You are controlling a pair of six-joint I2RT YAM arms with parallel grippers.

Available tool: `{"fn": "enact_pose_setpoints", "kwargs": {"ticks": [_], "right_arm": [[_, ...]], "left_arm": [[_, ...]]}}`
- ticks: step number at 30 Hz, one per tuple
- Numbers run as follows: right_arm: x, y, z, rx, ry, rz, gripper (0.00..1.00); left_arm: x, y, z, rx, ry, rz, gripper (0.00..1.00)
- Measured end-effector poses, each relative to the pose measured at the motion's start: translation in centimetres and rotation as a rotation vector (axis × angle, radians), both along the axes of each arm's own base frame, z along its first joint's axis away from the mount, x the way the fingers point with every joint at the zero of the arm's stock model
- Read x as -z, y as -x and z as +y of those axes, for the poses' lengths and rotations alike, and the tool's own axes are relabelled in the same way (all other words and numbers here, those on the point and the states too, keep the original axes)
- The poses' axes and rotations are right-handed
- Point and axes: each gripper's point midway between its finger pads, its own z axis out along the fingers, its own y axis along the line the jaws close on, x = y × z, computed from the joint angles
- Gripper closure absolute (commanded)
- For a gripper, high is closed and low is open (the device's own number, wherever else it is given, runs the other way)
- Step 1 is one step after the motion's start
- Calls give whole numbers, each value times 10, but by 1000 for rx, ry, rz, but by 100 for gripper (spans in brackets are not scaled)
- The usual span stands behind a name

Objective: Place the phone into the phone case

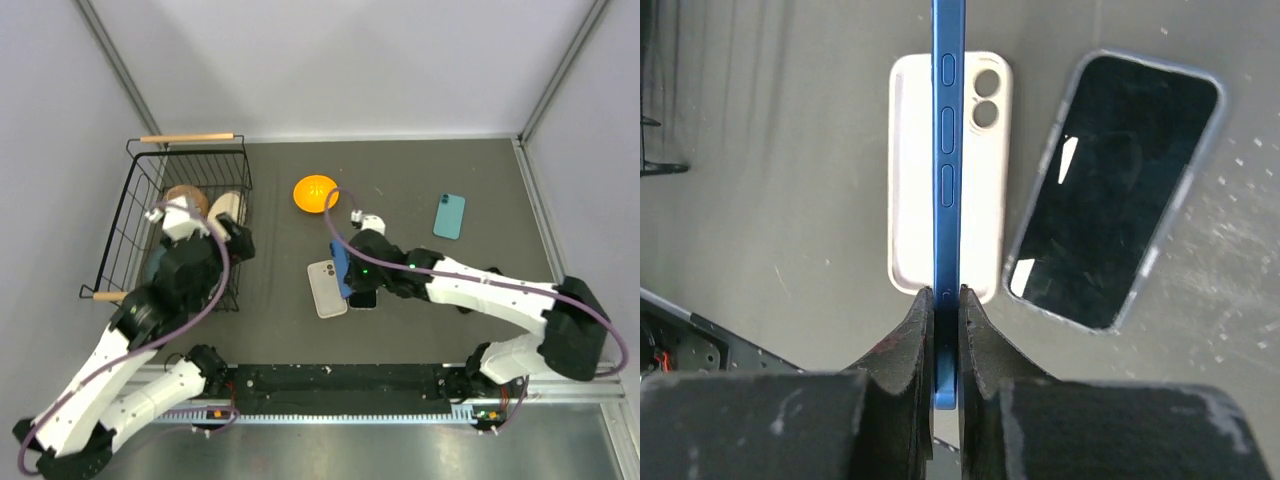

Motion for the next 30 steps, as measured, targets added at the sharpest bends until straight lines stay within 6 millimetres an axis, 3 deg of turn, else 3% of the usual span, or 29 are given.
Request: {"fn": "enact_pose_setpoints", "kwargs": {"ticks": [4,8,16,24,30], "right_arm": [[4,-13,31,-33,57,5,100],[16,-22,49,-49,119,26,100],[43,-25,48,-48,323,90,100],[41,-18,46,-35,445,54,97],[51,-13,45,-37,528,45,94]], "left_arm": [[3,18,31,-50,8,-105,1],[1,26,46,-78,1,-165,1],[0,28,50,-75,-21,-199,1],[-2,28,51,-69,-33,-211,1],[-3,28,53,-76,-41,-213,1]]}}
